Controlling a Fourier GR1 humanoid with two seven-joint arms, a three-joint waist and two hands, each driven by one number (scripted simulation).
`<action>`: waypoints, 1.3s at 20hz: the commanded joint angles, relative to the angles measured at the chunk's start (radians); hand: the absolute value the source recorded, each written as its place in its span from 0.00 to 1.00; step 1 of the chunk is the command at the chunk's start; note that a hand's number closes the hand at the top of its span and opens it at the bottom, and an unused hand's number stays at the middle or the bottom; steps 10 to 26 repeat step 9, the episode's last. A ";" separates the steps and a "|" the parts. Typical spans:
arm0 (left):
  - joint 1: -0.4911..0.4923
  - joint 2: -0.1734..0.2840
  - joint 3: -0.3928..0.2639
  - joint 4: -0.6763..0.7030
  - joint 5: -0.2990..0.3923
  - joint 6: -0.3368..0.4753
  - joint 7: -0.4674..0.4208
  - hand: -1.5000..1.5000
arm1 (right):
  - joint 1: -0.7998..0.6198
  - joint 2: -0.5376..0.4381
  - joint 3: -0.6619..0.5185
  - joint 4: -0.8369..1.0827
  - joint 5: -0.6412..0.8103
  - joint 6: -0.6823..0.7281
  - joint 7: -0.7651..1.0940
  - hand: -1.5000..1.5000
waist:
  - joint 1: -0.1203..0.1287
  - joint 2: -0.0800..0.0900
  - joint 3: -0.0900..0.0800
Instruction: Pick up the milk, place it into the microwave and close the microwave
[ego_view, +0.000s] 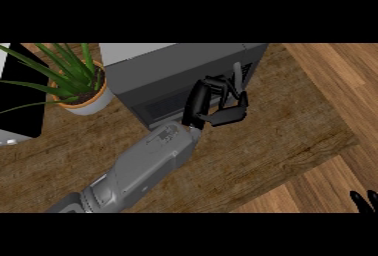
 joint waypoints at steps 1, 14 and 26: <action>-0.074 0.000 0.020 0.067 0.026 -0.021 0.016 1.00 | 0.008 -0.008 0.002 -0.001 -0.022 0.021 0.000 0.00 | -0.007 0.014 0.002; -0.085 0.000 0.015 0.081 0.061 -0.009 -0.005 1.00 | 0.031 -0.044 -0.016 -0.038 -0.048 0.042 0.016 0.00 | -0.023 0.011 0.001; -0.085 0.000 0.015 0.081 0.061 -0.009 -0.005 1.00 | 0.031 -0.044 -0.016 -0.038 -0.048 0.042 0.016 0.00 | -0.023 0.011 0.001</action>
